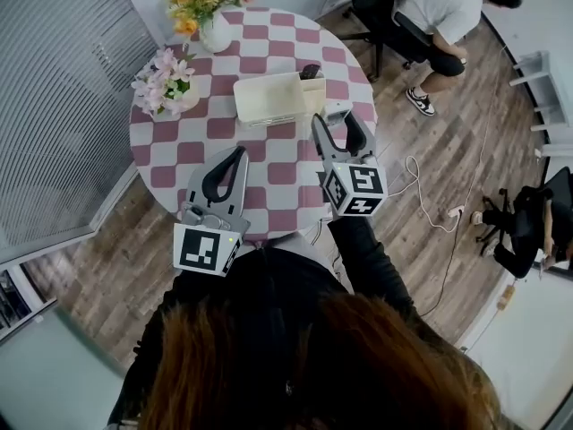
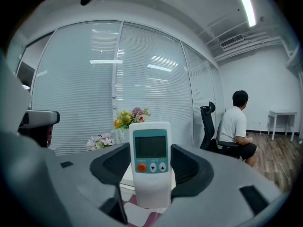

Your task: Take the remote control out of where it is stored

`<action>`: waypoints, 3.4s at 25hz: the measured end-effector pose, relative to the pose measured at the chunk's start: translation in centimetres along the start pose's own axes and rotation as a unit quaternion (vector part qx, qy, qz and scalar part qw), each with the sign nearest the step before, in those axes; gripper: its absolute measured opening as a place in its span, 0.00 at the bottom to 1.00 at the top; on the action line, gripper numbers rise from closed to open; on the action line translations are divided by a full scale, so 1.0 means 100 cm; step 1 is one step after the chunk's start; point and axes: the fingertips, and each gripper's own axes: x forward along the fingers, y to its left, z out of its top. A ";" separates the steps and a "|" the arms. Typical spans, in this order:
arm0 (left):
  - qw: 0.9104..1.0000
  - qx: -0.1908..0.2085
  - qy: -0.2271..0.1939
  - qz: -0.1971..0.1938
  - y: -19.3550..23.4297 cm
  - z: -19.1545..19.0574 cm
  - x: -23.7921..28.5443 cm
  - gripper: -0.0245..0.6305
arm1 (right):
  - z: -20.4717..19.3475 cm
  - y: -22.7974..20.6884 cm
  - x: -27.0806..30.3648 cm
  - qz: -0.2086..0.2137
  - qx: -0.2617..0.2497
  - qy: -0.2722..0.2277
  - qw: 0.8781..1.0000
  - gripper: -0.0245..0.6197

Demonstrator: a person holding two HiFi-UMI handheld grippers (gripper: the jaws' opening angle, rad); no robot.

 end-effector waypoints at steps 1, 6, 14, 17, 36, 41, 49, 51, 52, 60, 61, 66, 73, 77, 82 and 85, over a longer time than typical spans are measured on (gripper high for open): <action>1.000 -0.001 0.000 -0.002 -0.001 0.000 0.000 0.05 | -0.003 0.002 -0.002 0.004 -0.005 0.006 1.000 0.46; 1.000 -0.010 0.001 -0.011 -0.005 -0.002 0.003 0.05 | -0.029 0.011 -0.006 0.038 -0.035 0.065 0.997 0.46; 1.000 -0.017 -0.002 -0.016 -0.006 -0.003 0.004 0.05 | -0.152 0.012 -0.004 0.094 -0.002 0.350 0.932 0.46; 1.000 -0.018 -0.001 -0.015 -0.004 -0.003 0.002 0.05 | -0.178 0.014 -0.009 0.109 0.009 0.404 0.908 0.46; 1.000 -0.024 0.007 0.015 0.010 -0.008 -0.009 0.05 | -0.277 0.011 -0.010 0.113 0.000 0.570 0.814 0.46; 1.000 -0.023 0.009 0.018 0.012 -0.008 -0.009 0.05 | -0.283 0.011 -0.006 0.109 0.002 0.572 0.813 0.45; 1.000 -0.021 0.008 0.014 0.007 -0.008 -0.006 0.05 | -0.275 0.011 -0.004 0.114 0.023 0.546 0.830 0.45; 1.000 -0.021 0.010 0.013 0.006 -0.009 -0.006 0.05 | -0.272 0.009 -0.004 0.115 0.020 0.541 0.833 0.45; 1.000 -0.020 0.010 0.012 0.005 -0.009 -0.006 0.05 | -0.270 0.009 -0.004 0.115 0.020 0.538 0.835 0.45; 1.000 -0.013 0.008 0.011 0.003 -0.007 -0.006 0.05 | -0.238 -0.002 0.002 0.102 0.021 0.461 0.881 0.17; 1.000 -0.014 0.009 0.012 0.002 -0.007 -0.006 0.05 | -0.235 -0.002 0.002 0.102 0.032 0.449 0.887 0.13; 1.000 -0.011 0.006 0.012 0.000 -0.006 -0.008 0.05 | -0.225 0.002 0.001 0.109 0.068 0.390 0.912 0.06; 1.000 -0.005 0.009 0.017 0.001 -0.006 -0.009 0.05 | -0.207 0.011 0.003 0.123 0.067 0.290 0.947 0.06; 1.000 -0.004 0.010 0.015 0.000 -0.005 -0.009 0.05 | -0.182 0.014 0.005 0.121 0.062 0.207 0.969 0.06; 1.000 -0.006 0.013 0.013 -0.002 -0.007 -0.009 0.05 | -0.139 0.019 0.002 0.122 0.038 0.108 0.986 0.06; 1.000 -0.008 0.013 0.014 -0.002 -0.006 -0.008 0.05 | -0.114 0.023 0.000 0.124 0.017 0.061 0.990 0.06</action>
